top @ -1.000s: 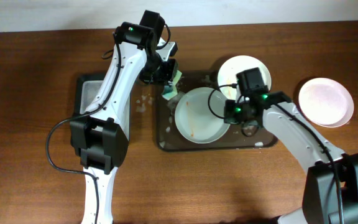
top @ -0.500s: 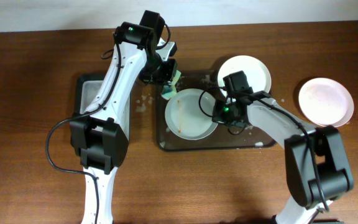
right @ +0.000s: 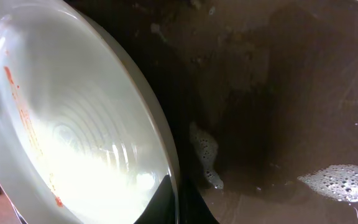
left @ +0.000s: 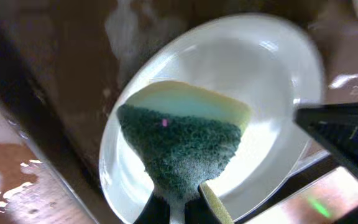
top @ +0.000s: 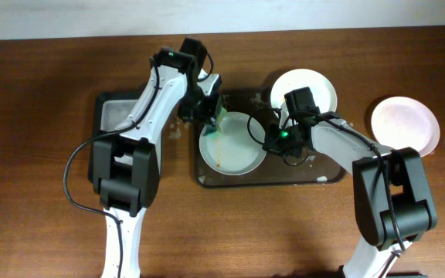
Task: Clean dirty plates on tray and stack at the side
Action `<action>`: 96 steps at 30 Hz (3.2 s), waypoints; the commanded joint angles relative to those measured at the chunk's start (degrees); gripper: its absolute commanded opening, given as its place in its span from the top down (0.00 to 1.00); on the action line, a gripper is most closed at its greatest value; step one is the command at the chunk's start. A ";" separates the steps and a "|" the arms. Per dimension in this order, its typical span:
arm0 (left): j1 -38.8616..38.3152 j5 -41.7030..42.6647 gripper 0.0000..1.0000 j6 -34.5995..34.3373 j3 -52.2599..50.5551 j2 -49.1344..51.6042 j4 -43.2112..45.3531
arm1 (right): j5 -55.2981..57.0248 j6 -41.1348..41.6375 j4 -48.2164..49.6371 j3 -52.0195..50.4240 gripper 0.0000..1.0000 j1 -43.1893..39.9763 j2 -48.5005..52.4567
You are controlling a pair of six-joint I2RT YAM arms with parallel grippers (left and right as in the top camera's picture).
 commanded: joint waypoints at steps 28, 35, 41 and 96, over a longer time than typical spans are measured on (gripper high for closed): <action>-13.53 -39.63 0.99 -23.63 -14.53 -1.14 22.29 | -0.90 -0.59 0.28 0.46 0.96 -0.15 1.33; -13.62 -8.31 0.99 -7.48 -14.34 -1.20 11.80 | -1.11 -0.59 0.46 0.46 0.96 -0.15 1.33; -13.11 -6.80 0.99 -2.21 -13.11 -1.20 13.11 | -1.62 -0.59 0.50 0.46 0.96 -0.15 1.33; -7.54 1.62 0.99 6.97 -13.14 -1.20 3.74 | -1.97 -0.61 0.70 0.46 0.96 0.26 1.33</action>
